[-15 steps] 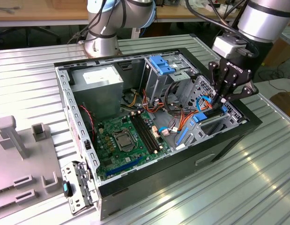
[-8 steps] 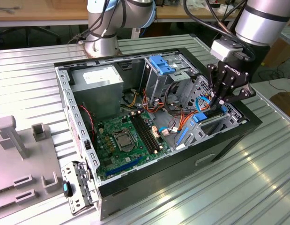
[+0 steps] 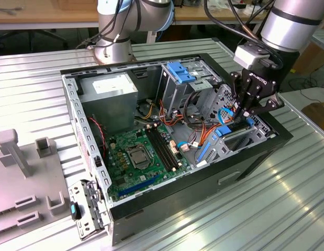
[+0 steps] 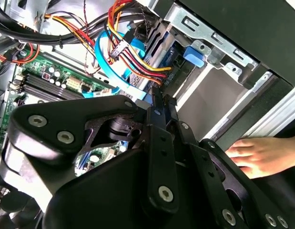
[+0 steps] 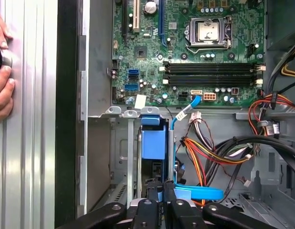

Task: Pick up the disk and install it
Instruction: 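Insert the second disk wire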

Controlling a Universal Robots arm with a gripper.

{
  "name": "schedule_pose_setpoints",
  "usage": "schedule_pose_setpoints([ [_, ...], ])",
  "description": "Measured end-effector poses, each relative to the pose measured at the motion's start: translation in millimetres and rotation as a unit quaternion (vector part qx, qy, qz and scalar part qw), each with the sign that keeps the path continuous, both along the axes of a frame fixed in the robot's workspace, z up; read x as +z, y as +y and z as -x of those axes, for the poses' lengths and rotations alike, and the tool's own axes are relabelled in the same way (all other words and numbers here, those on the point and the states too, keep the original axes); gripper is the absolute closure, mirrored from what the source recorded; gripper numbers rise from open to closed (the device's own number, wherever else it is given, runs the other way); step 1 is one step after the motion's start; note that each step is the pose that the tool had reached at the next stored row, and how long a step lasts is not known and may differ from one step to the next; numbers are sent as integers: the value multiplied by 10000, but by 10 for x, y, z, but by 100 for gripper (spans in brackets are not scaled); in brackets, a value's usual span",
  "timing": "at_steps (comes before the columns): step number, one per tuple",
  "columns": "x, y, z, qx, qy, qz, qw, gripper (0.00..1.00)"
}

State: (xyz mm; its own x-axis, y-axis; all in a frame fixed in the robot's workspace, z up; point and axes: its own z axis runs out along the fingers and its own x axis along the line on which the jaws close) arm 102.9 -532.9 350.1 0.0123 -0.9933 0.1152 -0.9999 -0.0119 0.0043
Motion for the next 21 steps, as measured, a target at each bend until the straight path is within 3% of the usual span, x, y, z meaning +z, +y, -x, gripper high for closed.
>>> schedule_pose_setpoints([
  [3,-29,1,0,1,-2,-6,10000,84],
  [12,-35,2,0,44,-70,-35,10000,84],
  [21,-59,2,34,112,-93,-42,9999,84],
])
